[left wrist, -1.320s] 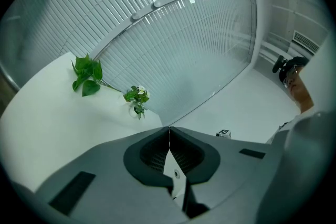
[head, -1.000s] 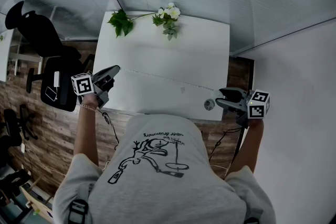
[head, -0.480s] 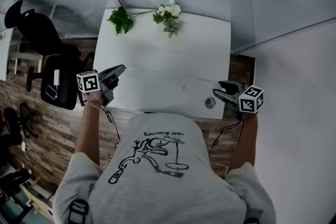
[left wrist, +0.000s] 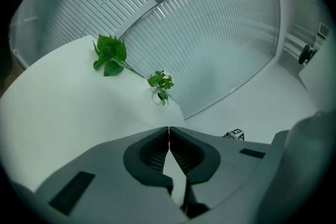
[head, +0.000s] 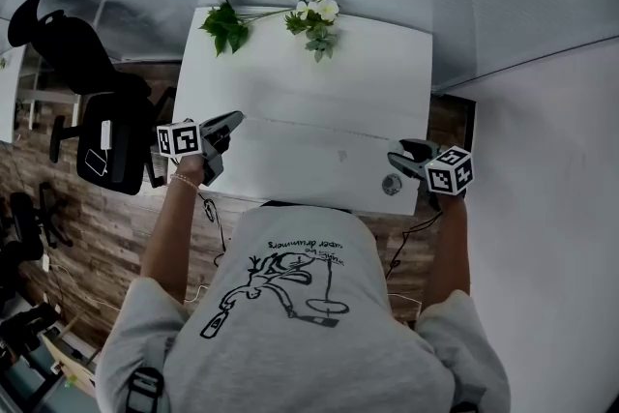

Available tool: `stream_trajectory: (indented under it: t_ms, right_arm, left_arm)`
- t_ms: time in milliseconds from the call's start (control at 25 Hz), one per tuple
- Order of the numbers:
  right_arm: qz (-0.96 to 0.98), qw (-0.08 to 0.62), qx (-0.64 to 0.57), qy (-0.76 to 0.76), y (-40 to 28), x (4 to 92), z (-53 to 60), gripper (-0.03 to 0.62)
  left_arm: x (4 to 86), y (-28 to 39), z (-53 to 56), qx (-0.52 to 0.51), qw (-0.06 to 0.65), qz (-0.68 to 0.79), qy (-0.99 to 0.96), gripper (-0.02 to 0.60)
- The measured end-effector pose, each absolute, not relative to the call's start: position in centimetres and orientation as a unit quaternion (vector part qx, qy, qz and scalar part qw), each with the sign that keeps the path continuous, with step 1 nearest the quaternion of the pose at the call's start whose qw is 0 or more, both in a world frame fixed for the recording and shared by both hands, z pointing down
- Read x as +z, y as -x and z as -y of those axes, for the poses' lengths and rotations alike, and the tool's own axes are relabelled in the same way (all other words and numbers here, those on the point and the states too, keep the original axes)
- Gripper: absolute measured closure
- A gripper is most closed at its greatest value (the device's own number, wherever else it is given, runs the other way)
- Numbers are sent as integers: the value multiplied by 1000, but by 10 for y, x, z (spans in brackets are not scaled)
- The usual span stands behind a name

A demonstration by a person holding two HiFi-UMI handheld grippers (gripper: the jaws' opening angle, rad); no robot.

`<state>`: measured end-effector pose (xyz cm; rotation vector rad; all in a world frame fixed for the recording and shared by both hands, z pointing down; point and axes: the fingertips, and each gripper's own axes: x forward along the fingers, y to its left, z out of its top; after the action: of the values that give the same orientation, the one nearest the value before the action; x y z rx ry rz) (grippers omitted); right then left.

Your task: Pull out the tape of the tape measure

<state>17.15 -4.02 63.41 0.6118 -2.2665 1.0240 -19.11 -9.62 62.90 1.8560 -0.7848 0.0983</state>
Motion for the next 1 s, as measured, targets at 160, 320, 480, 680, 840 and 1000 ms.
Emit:
stream_trajectory:
  t_ms: [160,320,480,680,840,1000]
  right_arm:
    - [839,308,381,-238,-173,656,38,372]
    - [829,329,378,-249,-173,683,47,372]
    - [819,350,370,-265,-173,707,55,372]
    - [809,381,350,-279,-174,731,62,370]
    - [808,384,346,-283,-172,746,67,370]
    - [805,398,337,-283,-171,759,69,370]
  left_arm:
    - [648,188,94,61,536,343,-769,558]
    - [674,188,101,83,539,353,-760,558]
    - [698,187,107,108,536,364,-754,558]
    - [721,184,113,132,533,374,-747,558]
    - [739,187,118,139,538,387,-736,558]
    - [752,188,121,152,537,394,-730,557]
